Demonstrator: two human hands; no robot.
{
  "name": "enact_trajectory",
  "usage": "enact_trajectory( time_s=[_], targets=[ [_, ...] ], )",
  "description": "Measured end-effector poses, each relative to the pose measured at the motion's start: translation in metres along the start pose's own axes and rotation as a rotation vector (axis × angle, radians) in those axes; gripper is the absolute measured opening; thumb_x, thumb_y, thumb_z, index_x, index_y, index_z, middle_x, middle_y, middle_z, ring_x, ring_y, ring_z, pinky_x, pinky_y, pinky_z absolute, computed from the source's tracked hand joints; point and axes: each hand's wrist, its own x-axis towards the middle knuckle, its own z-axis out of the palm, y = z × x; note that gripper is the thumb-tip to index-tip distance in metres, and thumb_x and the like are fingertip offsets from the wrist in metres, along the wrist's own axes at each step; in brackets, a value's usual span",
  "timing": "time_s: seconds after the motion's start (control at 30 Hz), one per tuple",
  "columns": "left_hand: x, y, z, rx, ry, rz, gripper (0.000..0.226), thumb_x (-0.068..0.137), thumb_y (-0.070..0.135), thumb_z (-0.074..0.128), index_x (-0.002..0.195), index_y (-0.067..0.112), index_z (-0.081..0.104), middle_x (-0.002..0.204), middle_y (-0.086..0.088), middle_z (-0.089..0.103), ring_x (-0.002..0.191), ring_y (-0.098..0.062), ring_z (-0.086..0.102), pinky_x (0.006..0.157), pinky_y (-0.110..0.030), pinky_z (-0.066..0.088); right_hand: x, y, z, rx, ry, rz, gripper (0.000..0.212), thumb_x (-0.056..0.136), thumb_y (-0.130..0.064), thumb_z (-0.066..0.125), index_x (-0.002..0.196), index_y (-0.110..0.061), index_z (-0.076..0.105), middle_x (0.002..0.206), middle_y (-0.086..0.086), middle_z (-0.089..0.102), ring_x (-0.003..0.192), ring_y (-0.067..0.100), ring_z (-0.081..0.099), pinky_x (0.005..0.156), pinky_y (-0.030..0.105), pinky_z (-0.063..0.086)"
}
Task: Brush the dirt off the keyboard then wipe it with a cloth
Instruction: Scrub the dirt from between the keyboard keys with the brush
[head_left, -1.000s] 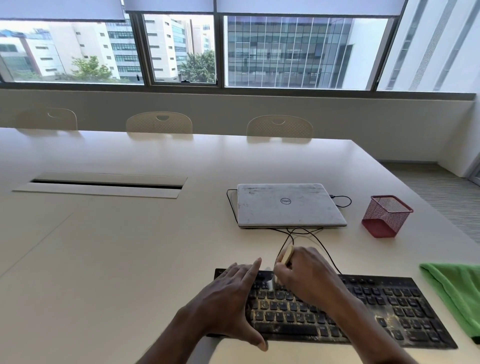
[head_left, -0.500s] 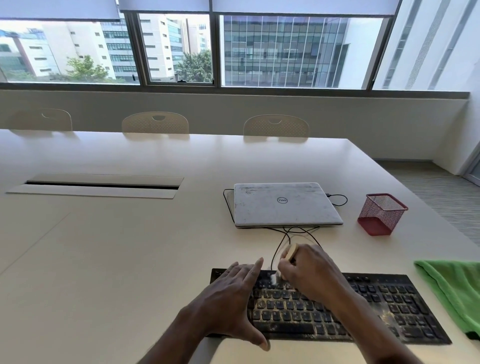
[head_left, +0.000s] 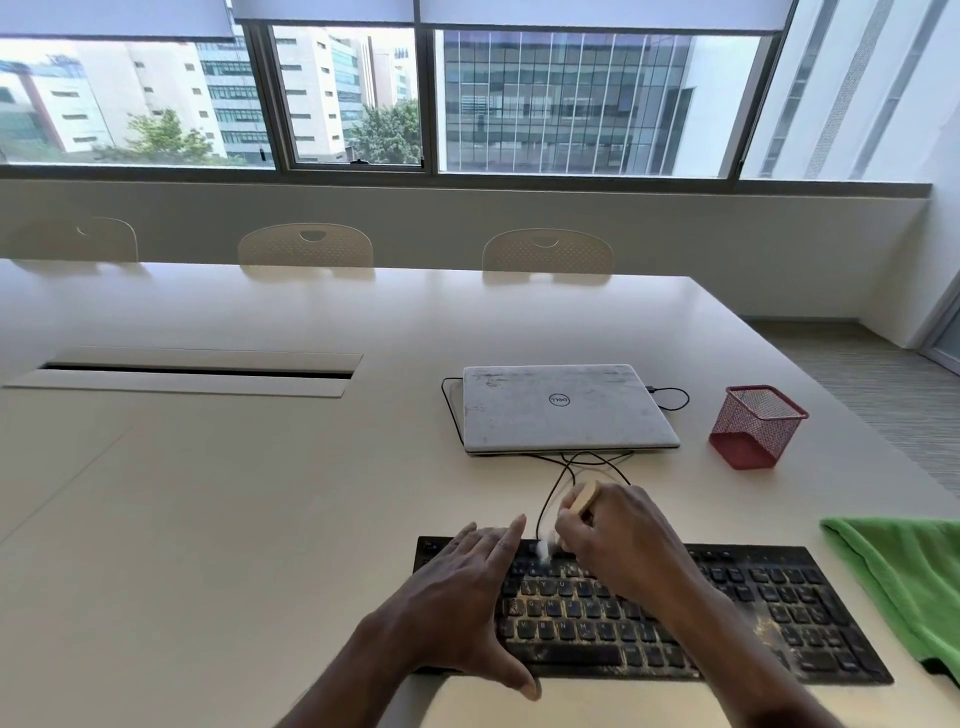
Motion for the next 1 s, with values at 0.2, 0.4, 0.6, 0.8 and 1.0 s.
enact_trajectory(
  time_s=[0.2, 0.4, 0.6, 0.8, 1.0],
  targets=[
    [-0.001, 0.004, 0.0, -0.014, -0.006, 0.0, 0.147, 0.066, 0.075, 0.08, 0.158, 0.024, -0.023, 0.171, 0.0, 0.002, 0.145, -0.001, -0.007, 0.102, -0.006, -0.024, -0.003, 0.001, 0.003, -0.005, -0.087, -0.007, 0.023, 0.096, -0.024, 0.053, 0.078, -0.02, 0.066, 0.068, 0.004, 0.07, 0.049, 0.008, 0.053, 0.054, 0.021, 0.053],
    [-0.002, 0.008, -0.003, -0.015, -0.02, 0.001, 0.146, 0.067, 0.073, 0.081, 0.158, 0.023, -0.022, 0.171, 0.001, 0.001, 0.136, 0.003, -0.01, 0.096, -0.001, -0.026, -0.003, 0.003, 0.003, -0.009, -0.051, -0.004, 0.022, 0.099, -0.025, 0.053, 0.08, -0.02, 0.065, 0.068, 0.002, 0.068, 0.048, 0.006, 0.051, 0.052, 0.021, 0.05],
    [0.001, 0.013, -0.004, -0.005, -0.03, 0.01, 0.145, 0.068, 0.072, 0.081, 0.159, 0.021, -0.021, 0.171, 0.0, 0.001, 0.135, 0.004, -0.01, 0.096, -0.002, -0.028, -0.002, 0.007, -0.007, 0.03, 0.028, 0.017, 0.019, 0.098, -0.025, 0.055, 0.084, -0.022, 0.067, 0.067, -0.002, 0.067, 0.047, 0.005, 0.054, 0.05, 0.016, 0.047],
    [0.003, 0.017, -0.002, -0.001, -0.027, 0.019, 0.146, 0.068, 0.074, 0.08, 0.159, 0.021, -0.021, 0.171, 0.0, 0.001, 0.135, 0.004, -0.008, 0.097, -0.002, -0.027, -0.007, 0.012, -0.004, -0.03, -0.092, 0.038, 0.026, 0.095, -0.025, 0.052, 0.078, -0.012, 0.068, 0.071, 0.009, 0.071, 0.047, 0.007, 0.045, 0.047, 0.018, 0.044],
    [0.005, 0.018, 0.0, 0.001, -0.013, 0.028, 0.146, 0.067, 0.074, 0.08, 0.159, 0.02, -0.021, 0.171, 0.0, 0.001, 0.136, 0.003, -0.011, 0.097, -0.003, -0.028, -0.008, 0.011, -0.009, -0.012, 0.014, 0.041, 0.022, 0.099, -0.023, 0.054, 0.085, -0.017, 0.07, 0.065, -0.004, 0.066, 0.044, 0.004, 0.048, 0.049, 0.018, 0.046]
  ],
)
